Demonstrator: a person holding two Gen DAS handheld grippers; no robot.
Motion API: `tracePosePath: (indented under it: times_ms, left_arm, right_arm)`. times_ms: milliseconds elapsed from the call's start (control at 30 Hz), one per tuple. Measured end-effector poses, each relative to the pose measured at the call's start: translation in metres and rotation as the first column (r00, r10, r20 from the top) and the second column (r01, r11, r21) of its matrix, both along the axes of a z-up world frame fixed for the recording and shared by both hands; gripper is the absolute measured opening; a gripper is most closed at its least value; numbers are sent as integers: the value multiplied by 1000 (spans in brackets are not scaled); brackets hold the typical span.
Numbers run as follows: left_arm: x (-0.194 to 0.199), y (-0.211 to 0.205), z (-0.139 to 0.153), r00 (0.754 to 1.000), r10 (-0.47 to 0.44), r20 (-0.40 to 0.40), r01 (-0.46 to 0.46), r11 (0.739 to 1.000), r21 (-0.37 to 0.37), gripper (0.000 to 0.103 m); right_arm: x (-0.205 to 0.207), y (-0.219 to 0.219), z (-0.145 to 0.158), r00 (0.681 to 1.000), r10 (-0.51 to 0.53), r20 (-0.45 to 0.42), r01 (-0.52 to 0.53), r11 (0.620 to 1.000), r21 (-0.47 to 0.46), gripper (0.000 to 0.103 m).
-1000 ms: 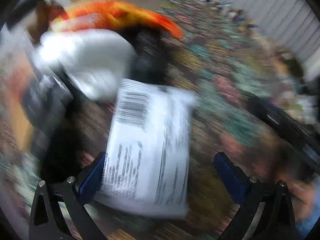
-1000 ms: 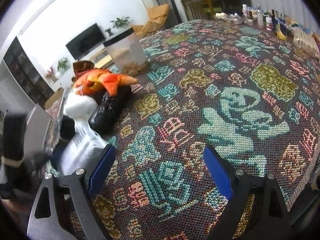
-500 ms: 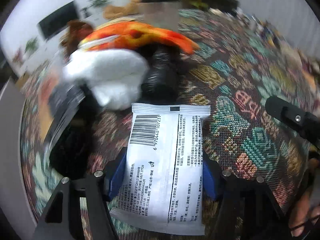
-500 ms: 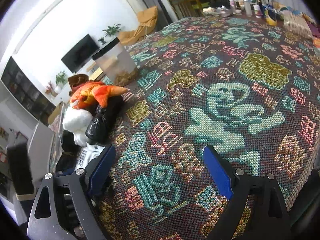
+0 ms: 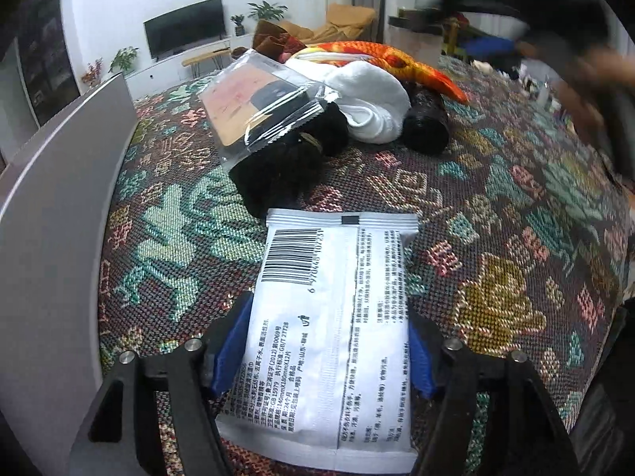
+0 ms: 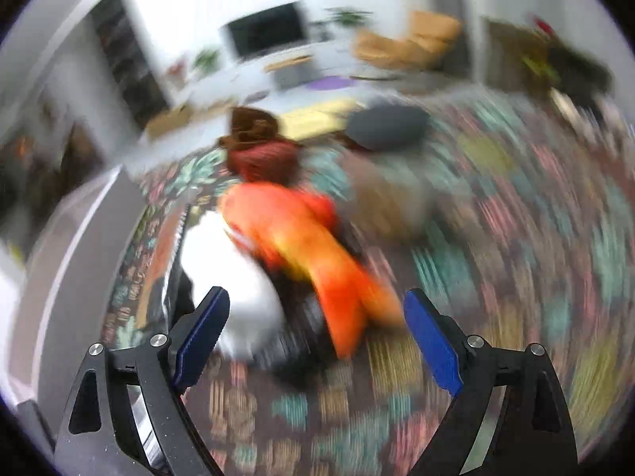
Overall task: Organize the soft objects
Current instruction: 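Grasp the orange fish plush with the right gripper while the left gripper lifts the packet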
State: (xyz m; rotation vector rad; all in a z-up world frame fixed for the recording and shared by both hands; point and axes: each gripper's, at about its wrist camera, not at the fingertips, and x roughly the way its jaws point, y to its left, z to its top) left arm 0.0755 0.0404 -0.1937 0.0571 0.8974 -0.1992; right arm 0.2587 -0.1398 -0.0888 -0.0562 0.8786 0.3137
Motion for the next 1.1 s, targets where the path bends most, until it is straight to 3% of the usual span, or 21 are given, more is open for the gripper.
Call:
tracePosePath:
  times_ms: [100,167,200,233,267,367,500,633,733,800,933,967,1033,1100]
  left_arm:
    - [-4,3,-2,1000,-6,8,6,1000,-5,72]
    - [-4,2,-2,1000,-15,6,15,1000,-7,80]
    - [-5,1,-1,1000,-24,2,24,1000,-4,82]
    - [-4,-1,-2,999,-37,-3,37,999,0,87]
    - [-3,-2,-2,999,-48,-9,48,999,0,90]
    - [-1,-5,-3,998,-64,-16,64,998,-5,95]
    - [0,-7,-3,998,-63,-16,63,998,-1,95]
    - [-1,-7,-5,998,-55,-16,55,998,3,96]
    - [-1,-7,-5,998,-55,-16,55,998,3,97]
    - [0,-8,-4,998,-54,-17,54,999,4,97]
    - [0,-7,-5,999,-47,-18,47,999,7,98]
    - [0,-7,-5,999,-42,-20,43,999,9,100]
    - [0,-7,-6,999,-40,-25,40,999,8,101]
    - [1,-7,-6,998,-52,-36,52,999,8,103]
  right_arm:
    - [40,39,-14,996,61,-60,-67,992,-103,90]
    - [65,55,-36,989,47,-139,-68,986,-149,88]
    - [77,58,-49,980,25,-197,-56,987,-152,81]
    - [80,58,-53,977,18,-212,-51,988,-149,47]
    - [78,59,-51,979,17,-204,-49,987,-153,37]
    - [56,54,-27,985,65,-157,-76,995,-68,35]
    - [9,21,41,998,66,-13,-65,994,89,35]
    - [-26,-53,101,991,-91,98,69,977,203,36]
    - [-33,-114,117,952,-271,141,235,945,228,37]
    - [-18,-145,97,915,-385,121,362,916,170,38]
    - [21,-181,18,858,-512,36,512,859,12,38]
    - [29,-185,0,852,-523,8,523,852,-5,45]
    - [47,-191,-36,859,-500,-113,506,861,42,61]
    - [54,-197,-57,852,-454,-263,499,854,144,67]
